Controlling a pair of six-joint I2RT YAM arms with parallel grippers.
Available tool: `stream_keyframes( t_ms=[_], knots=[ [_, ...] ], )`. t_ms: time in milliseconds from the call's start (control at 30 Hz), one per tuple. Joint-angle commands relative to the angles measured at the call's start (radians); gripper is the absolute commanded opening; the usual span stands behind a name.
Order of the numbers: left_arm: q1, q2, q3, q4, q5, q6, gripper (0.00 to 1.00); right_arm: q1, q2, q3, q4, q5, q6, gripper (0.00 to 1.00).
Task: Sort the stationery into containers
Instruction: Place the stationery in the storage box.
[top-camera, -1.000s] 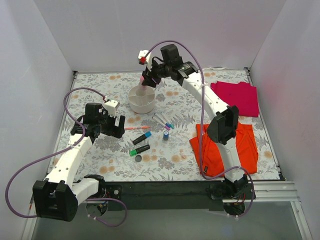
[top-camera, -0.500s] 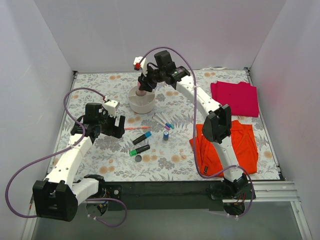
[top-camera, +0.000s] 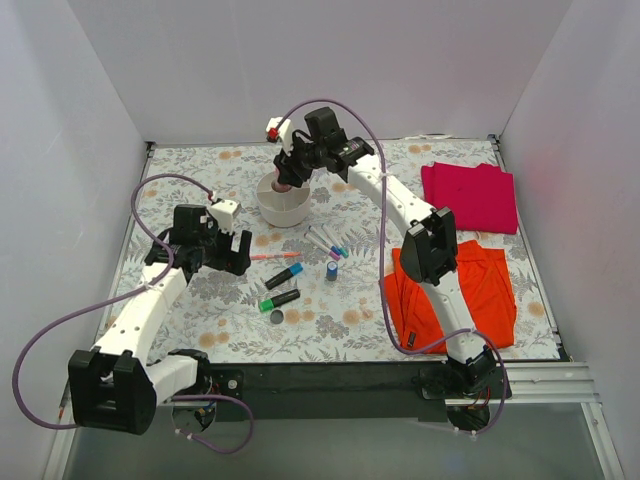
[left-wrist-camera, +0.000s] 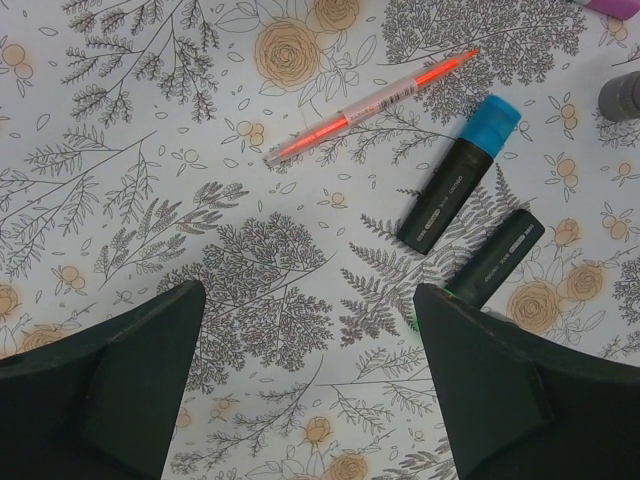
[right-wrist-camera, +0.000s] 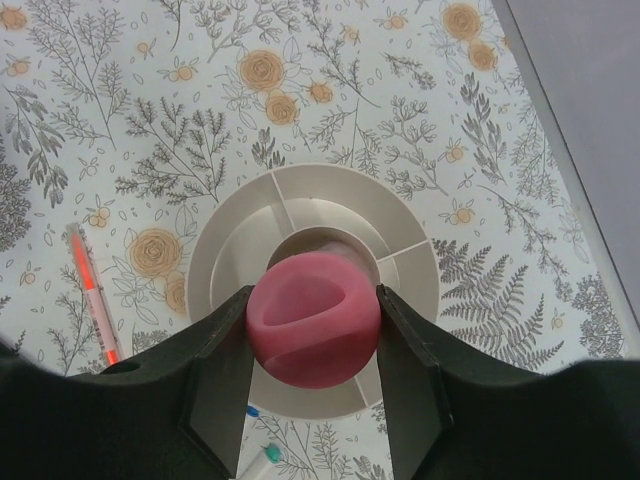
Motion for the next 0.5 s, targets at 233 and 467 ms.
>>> stream_keyframes(
  t_ms=[233,467],
  knots=[
    [0.004,0.175,0.115,0.199,-0.005,-0.049,0.89,-0.006,-0.018,-0.013,0.127,0.035,0.089,0.67],
    [0.05,0.399,0.296,0.336,-0.048,-0.196,0.89,-0.052,-0.088,-0.088,0.181,0.036,0.272,0.7]
  ],
)
